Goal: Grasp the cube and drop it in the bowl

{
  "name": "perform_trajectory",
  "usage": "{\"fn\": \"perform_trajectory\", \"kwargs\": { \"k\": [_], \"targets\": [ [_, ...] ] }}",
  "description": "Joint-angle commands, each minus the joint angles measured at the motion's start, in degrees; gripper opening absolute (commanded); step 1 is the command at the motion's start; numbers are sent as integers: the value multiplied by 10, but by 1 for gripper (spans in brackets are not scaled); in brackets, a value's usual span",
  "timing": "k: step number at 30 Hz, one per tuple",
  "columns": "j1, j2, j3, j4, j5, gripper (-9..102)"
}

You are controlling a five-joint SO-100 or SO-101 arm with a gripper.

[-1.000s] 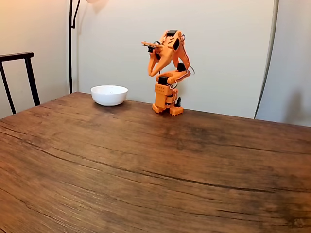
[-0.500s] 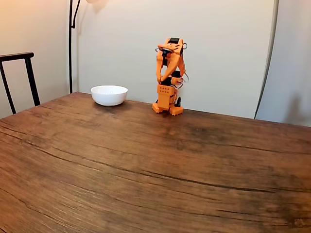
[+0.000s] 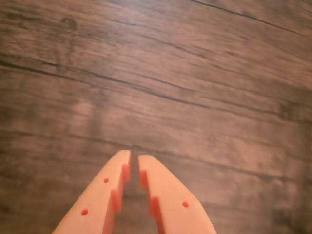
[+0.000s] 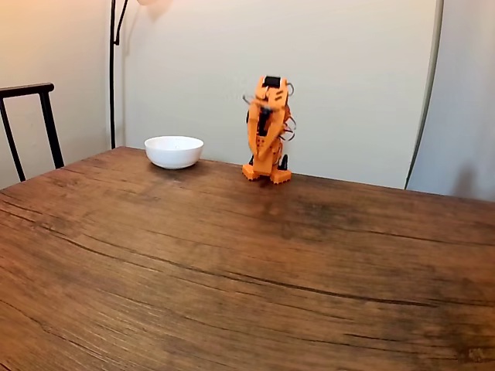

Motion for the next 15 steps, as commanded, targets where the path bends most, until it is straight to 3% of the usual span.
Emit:
{"fn": "perform_trajectory", "kwargs": {
  "k": [1, 7, 15],
  "targets": [
    [-10, 2, 56, -86, -4, 0],
    [-11, 2, 142, -145, -12, 0],
    [19, 0, 163, -141, -11, 0]
  ]
}}
